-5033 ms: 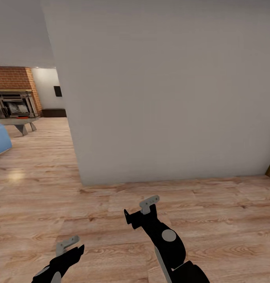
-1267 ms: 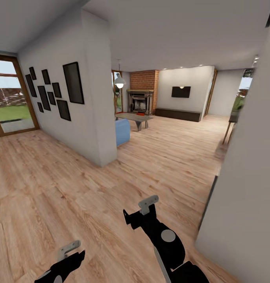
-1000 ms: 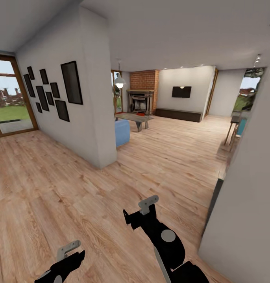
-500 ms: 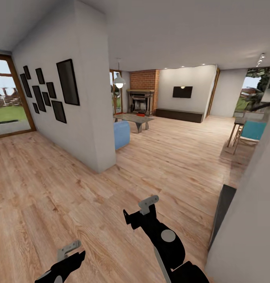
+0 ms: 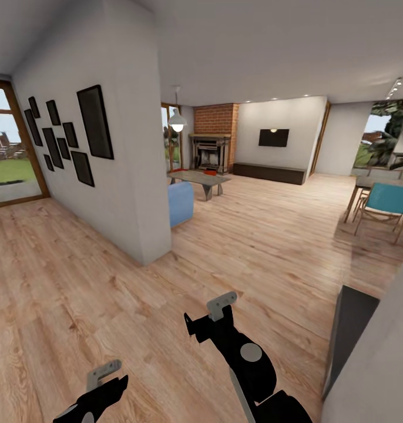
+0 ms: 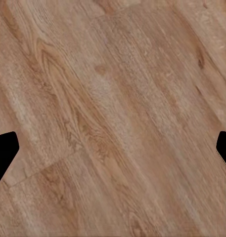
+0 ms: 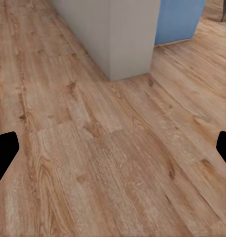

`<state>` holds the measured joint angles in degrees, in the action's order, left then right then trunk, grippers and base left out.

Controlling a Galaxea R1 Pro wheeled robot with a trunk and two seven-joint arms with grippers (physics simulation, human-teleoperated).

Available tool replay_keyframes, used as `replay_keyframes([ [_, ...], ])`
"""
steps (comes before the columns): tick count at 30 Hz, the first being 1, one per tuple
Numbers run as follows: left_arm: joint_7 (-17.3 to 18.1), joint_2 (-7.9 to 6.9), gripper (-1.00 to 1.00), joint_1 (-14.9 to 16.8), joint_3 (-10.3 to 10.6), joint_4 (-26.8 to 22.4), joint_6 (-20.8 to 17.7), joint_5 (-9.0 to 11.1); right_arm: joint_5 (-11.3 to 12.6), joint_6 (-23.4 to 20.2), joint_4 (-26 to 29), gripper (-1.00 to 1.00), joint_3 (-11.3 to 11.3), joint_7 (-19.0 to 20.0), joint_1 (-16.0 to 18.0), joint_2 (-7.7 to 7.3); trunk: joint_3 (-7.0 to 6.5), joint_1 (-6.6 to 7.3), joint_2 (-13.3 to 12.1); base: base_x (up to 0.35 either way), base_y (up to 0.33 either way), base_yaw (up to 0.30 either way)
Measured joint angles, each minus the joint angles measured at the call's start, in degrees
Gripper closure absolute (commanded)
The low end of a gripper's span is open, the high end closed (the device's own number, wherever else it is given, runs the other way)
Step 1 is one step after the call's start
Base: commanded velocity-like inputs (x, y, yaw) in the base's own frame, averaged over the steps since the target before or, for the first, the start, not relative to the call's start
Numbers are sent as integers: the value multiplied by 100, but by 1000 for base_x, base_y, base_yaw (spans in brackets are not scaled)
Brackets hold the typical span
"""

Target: Move the two storage containers from the living room to the garage. In the garage, place one container on the floor and stack the other container on top of it (either order is fine).

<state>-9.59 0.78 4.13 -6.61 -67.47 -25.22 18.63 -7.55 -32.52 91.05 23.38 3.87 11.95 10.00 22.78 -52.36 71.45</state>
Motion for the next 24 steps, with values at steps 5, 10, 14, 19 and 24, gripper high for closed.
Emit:
replay_keyframes([
  [5,1,-7,-100,0,10,5,0,0,0,0,0,-100,0,0,0,0,0,0,0,337,0,0],
  [10,1,-7,-100,0,11,12,-1,-3,0,0,0,-100,0,0,0,0,0,0,0,337,0,0],
  [14,1,-7,-100,0,11,14,-1,-6,-1,0,0,-100,0,0,0,0,0,0,0,338,0,0],
  [19,3,-7,-100,0,11,27,-1,-7,0,0,0,-100,0,-1,0,0,0,0,0,338,0,0],
  [24,2,-7,-100,0,11,31,-1,-6,0,0,0,-100,0,-6,0,0,0,0,0,338,0,0],
])
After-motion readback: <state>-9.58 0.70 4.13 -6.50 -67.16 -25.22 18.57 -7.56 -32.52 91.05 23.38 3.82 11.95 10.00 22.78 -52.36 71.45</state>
